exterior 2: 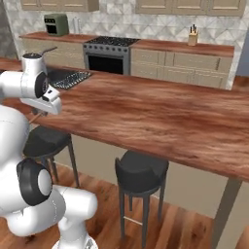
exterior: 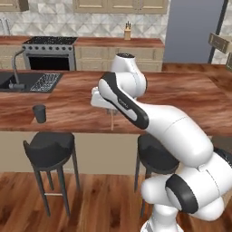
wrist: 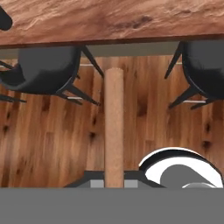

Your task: Take a straw from the drawer in front and place it inside the glass cup on the dining counter.

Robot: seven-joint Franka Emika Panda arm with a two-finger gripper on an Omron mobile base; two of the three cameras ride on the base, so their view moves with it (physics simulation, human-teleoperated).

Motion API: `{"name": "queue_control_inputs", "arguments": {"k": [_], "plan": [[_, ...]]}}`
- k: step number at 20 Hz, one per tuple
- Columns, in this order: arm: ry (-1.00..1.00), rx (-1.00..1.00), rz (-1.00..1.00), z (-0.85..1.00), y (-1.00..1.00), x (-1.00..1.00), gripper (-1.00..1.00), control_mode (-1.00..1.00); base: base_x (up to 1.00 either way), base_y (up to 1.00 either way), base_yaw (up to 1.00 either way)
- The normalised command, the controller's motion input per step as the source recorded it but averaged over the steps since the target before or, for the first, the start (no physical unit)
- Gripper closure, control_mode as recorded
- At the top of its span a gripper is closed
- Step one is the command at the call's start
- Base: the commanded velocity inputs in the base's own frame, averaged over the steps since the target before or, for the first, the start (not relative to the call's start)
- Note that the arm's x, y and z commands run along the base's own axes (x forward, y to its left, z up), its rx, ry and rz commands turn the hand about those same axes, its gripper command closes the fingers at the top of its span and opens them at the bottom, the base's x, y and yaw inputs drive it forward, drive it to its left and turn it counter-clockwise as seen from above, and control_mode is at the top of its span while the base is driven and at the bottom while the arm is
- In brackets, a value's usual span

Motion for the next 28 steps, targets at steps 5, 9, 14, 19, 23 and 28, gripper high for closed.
{"name": "queue_control_inputs", "arguments": {"k": [5,9,14,19,23,28], "plan": [[0.00,0.00,0.00,0.00,0.00,0.00,1.00,1.00,0.00,1.00,-0.24],[0.00,0.00,0.00,0.00,0.00,0.00,1.00,1.00,0.03,0.96,-0.25],[0.00,0.00,0.00,0.00,0.00,0.00,1.00,1.00,0.01,0.89,-0.30],[0.00,0.00,0.00,0.00,0.00,0.00,1.00,1.00,0.01,0.63,-0.27],[0.00,0.00,0.00,0.00,0.00,0.00,1.00,1.00,0.09,0.38,-0.23],[0.00,0.00,0.00,0.00,0.00,0.00,1.00,1.00,0.11,0.24,-0.20]]}}
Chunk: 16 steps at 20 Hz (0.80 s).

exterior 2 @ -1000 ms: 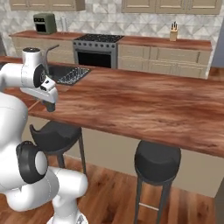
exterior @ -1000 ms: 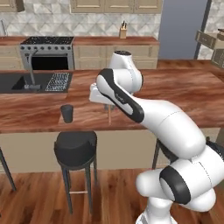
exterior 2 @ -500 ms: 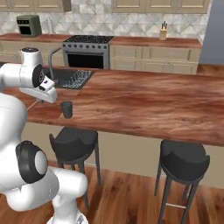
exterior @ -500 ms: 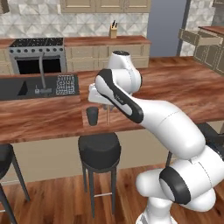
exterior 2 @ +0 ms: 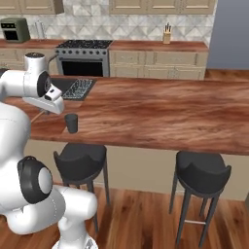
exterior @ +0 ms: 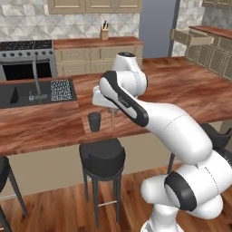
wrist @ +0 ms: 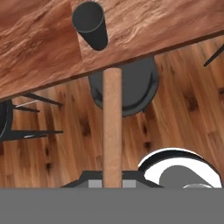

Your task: Take a straw from the drawer in front and place it inside the glass cup on the dining counter.

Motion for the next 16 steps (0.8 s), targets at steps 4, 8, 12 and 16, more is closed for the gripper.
{"name": "queue_control_inputs", "arguments": {"k": [4,8,12,16], "plan": [[0.00,0.00,0.00,0.00,0.00,0.00,1.00,1.00,0.18,0.21,-0.18],[0.00,0.00,0.00,0.00,0.00,0.00,1.00,1.00,0.38,0.16,-0.12],[0.00,0.00,0.00,0.00,0.00,0.00,1.00,1.00,0.52,0.19,-0.07],[0.00,0.00,0.00,0.00,0.00,0.00,1.00,1.00,0.61,0.19,-0.03]]}}
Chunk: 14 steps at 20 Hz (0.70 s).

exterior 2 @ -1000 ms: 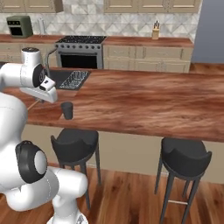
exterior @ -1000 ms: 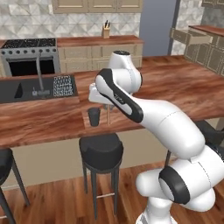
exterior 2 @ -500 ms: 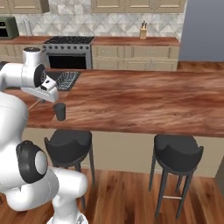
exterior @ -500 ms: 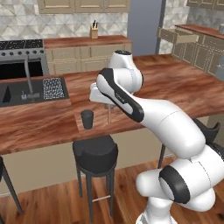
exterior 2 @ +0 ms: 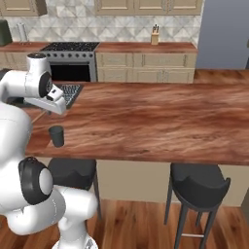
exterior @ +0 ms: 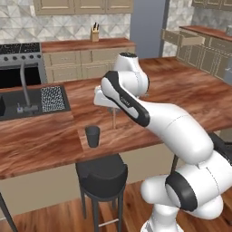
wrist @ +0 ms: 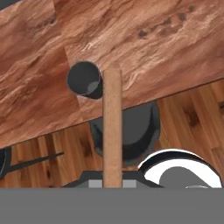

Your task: Take a straw from the drawer in front and place it inside the glass cup on the dining counter.

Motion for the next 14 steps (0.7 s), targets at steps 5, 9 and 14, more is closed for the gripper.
{"name": "queue_control_inputs", "arguments": {"k": [5,9,14], "plan": [[0.00,0.00,0.00,0.00,0.00,0.00,1.00,1.00,0.31,0.08,0.00],[0.02,0.00,0.03,-0.04,0.09,-0.02,1.00,-1.00,0.00,0.12,0.00],[-0.02,-0.03,0.06,-0.08,0.00,0.08,1.00,-1.00,0.00,0.00,0.00]]}}
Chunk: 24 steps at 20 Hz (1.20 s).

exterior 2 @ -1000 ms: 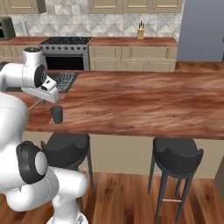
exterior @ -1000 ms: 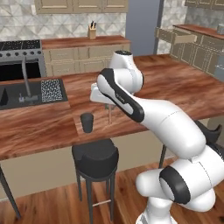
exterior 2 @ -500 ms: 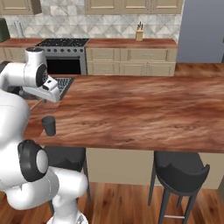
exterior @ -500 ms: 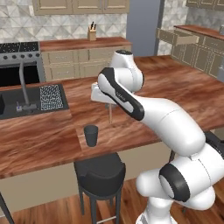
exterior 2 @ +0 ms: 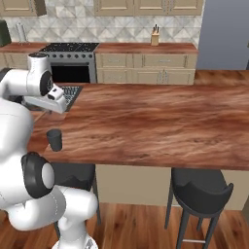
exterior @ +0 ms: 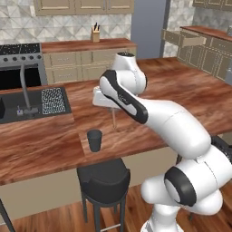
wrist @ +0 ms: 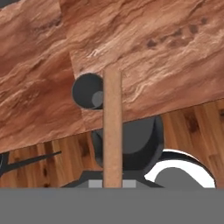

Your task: Take a straw from the drawer in front and place it inside the glass cup on the dining counter.

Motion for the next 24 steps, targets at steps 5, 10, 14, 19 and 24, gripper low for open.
{"name": "queue_control_inputs", "arguments": {"k": [5,10,14,19,24], "plan": [[-0.24,-0.33,0.00,-0.05,0.00,0.13,1.00,-1.00,0.00,0.00,0.00],[-0.36,-0.42,-0.20,-0.11,0.09,0.03,1.00,-1.00,0.00,0.00,0.00],[-0.30,-0.27,-0.33,0.00,0.20,0.00,1.00,-1.00,0.00,0.00,0.00],[-0.35,-0.23,-0.33,0.00,0.01,0.01,1.00,-1.00,0.00,0.00,0.00],[-0.20,-0.12,-0.23,0.00,0.00,-0.03,1.00,-1.00,0.00,0.00,0.00]]}}
